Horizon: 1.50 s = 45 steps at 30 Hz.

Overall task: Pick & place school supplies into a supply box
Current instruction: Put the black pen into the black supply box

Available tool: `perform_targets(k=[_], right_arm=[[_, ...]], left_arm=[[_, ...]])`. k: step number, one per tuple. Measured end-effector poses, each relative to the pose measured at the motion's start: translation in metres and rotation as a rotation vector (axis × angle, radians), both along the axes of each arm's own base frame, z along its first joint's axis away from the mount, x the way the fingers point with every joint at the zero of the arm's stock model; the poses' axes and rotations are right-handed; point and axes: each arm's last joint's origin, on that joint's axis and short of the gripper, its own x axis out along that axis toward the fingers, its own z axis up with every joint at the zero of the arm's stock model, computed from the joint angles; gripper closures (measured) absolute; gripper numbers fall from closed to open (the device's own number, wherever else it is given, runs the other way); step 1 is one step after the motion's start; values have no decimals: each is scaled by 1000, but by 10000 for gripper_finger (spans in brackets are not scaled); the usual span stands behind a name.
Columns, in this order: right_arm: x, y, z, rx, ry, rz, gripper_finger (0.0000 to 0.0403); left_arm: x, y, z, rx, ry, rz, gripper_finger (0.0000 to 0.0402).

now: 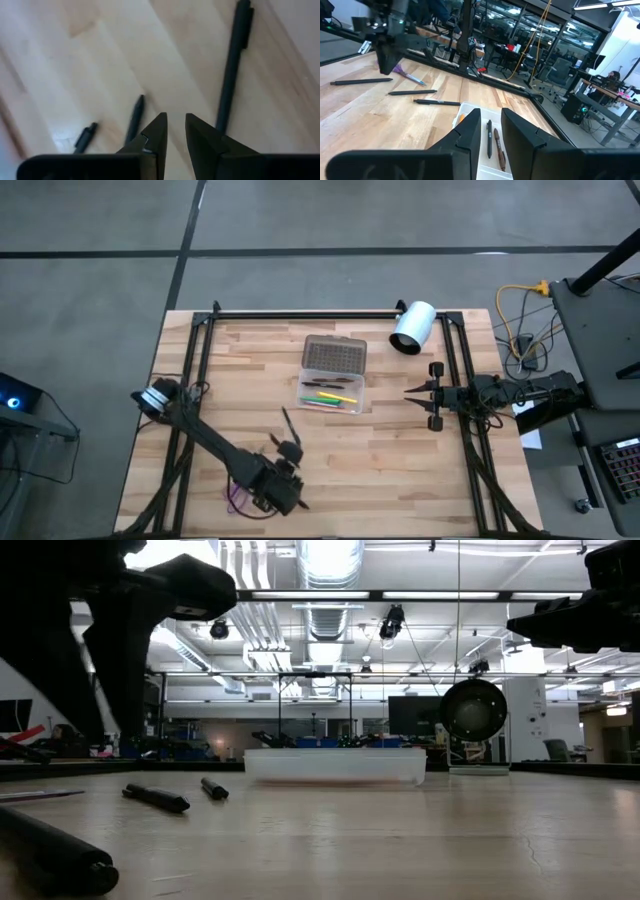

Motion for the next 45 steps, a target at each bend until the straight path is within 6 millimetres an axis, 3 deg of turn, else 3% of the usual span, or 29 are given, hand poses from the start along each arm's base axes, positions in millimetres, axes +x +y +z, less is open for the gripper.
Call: perform_targets(k=[9,45], right_arm=[[0,0,0,0,0,0,323],[0,0,0,0,0,0,334]], left_arm=[[2,-20,-3,-9,65,-43,348],[3,-25,-34,-21,135,-113,348]])
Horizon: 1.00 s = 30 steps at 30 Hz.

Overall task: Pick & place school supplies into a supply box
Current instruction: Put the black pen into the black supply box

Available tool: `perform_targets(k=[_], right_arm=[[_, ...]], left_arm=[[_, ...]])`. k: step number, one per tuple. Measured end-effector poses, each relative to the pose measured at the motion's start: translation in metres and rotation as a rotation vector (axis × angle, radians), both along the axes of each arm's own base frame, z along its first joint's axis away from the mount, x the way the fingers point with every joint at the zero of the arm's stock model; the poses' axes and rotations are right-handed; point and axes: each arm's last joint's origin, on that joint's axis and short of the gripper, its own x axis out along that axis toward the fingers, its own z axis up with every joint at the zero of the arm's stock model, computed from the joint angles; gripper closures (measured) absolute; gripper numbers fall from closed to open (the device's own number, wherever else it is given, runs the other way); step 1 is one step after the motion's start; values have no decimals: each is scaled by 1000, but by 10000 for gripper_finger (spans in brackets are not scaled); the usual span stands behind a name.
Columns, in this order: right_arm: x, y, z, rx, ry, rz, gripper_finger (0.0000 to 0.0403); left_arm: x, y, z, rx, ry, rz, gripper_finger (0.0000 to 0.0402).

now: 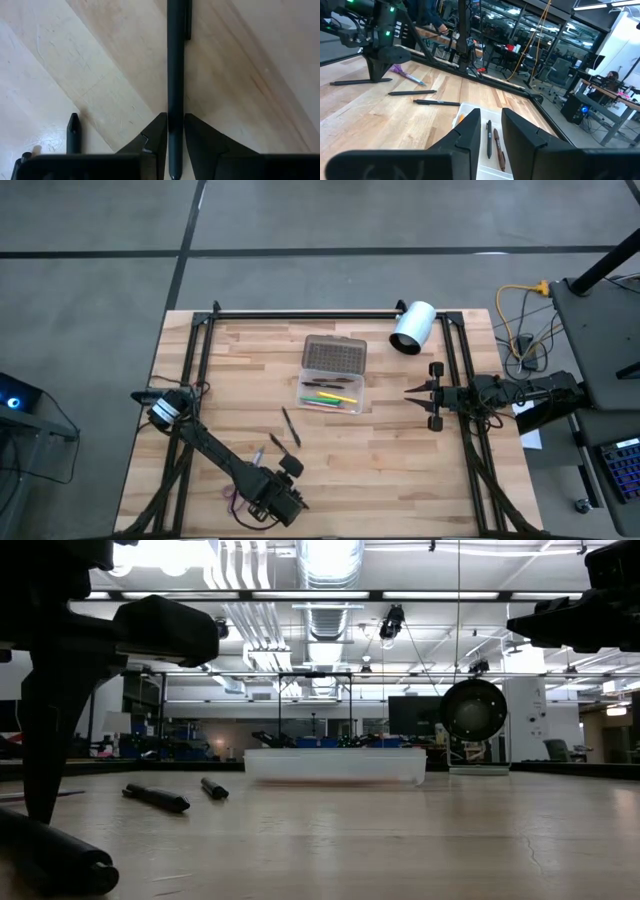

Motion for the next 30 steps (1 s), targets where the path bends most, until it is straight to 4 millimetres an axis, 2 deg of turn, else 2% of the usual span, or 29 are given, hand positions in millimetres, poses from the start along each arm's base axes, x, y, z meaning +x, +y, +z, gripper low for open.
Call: perform_targets(k=[8,13,20,30], right_arm=[[0,0,0,0,0,0,328],[0,0,0,0,1,-1,322],[0,0,0,0,0,0,327],[0,0,0,0,1,-1,331]], left_arm=[[1,2,-1,4,2,-30,349],[1,2,-1,8,1,-44,386],[2,2,-1,18,-9,-88,393],[15,-3,18,75,-100,-195,394]])
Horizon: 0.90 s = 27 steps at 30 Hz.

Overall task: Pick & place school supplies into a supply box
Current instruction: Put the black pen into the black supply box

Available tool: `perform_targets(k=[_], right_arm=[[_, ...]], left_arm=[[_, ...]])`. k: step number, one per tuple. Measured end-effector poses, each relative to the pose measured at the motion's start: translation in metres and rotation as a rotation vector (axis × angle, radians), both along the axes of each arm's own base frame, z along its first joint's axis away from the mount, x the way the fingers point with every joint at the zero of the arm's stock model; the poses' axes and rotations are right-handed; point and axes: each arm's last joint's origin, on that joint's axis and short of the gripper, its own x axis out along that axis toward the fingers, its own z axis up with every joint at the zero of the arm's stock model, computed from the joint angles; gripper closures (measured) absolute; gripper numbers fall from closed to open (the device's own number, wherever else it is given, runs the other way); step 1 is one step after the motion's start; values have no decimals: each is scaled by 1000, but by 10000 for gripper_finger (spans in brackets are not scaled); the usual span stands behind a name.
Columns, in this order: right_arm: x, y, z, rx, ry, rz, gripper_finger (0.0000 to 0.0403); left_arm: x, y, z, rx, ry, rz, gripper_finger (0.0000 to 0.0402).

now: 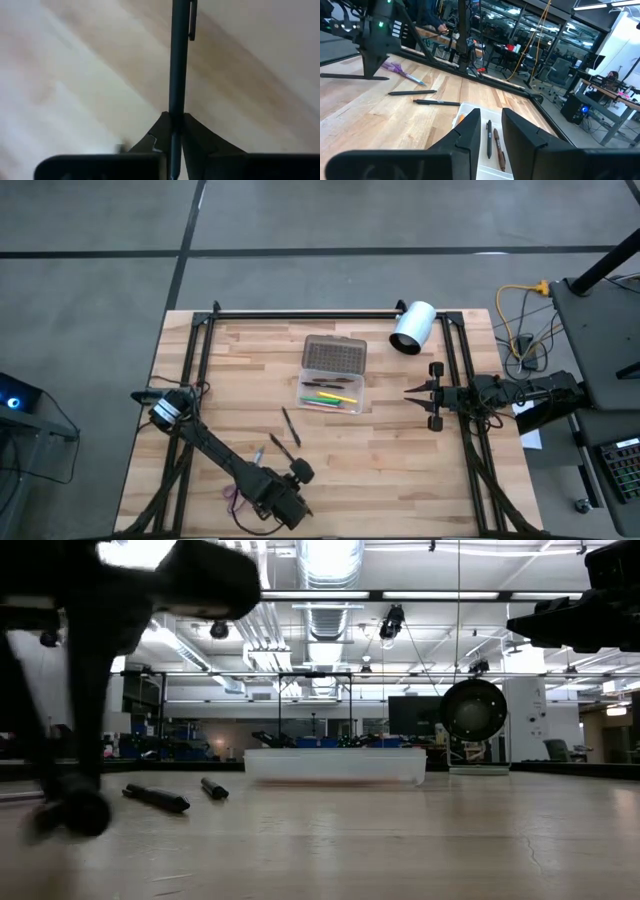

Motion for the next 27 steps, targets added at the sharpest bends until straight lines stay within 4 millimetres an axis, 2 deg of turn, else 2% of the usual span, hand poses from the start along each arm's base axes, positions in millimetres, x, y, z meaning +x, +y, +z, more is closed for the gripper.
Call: perform_targets(k=[5,9,20,27], right_arm=[[0,0,0,0,0,0,324],[0,0,0,0,0,0,321],[0,0,0,0,0,0,335],[0,0,0,0,0,0,327]], left_arm=[[14,5,20,115,-132,39,395],[28,22,29,188,-192,111,395],[66,103,30,344,-215,292,394],[80,152,25,431,-241,429,393]])
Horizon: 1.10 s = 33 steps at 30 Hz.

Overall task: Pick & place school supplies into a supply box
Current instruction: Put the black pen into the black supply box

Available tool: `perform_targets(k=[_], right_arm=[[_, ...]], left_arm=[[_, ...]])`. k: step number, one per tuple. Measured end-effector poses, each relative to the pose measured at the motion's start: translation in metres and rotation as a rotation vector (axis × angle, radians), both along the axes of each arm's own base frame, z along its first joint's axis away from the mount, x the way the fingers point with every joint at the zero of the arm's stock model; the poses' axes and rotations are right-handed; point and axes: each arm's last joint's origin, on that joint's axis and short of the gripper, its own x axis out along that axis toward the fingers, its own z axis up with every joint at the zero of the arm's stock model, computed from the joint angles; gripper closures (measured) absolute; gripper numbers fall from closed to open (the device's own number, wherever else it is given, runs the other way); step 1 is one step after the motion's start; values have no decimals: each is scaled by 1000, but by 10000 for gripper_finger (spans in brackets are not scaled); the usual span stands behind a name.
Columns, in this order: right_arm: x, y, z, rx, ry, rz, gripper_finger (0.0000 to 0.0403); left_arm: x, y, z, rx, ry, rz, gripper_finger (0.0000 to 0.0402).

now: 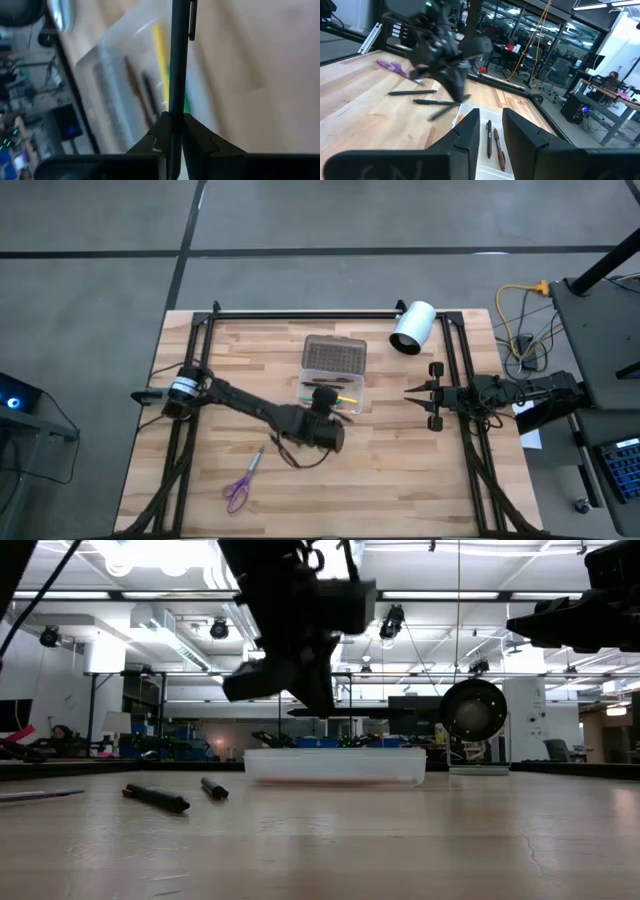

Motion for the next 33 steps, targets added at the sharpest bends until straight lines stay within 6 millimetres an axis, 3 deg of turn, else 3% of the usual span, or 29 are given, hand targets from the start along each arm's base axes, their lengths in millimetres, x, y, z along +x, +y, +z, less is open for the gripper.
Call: perform_targets(k=[10,23,33], right_arm=[[0,0,0,0,0,0,325],[0,0,0,0,0,0,328],[0,0,0,0,0,0,324]], left_arm=[[4,37,-15,78,-13,67,391],[3,38,-23,89,-9,48,352],[2,37,-23,89,-10,47,349]])
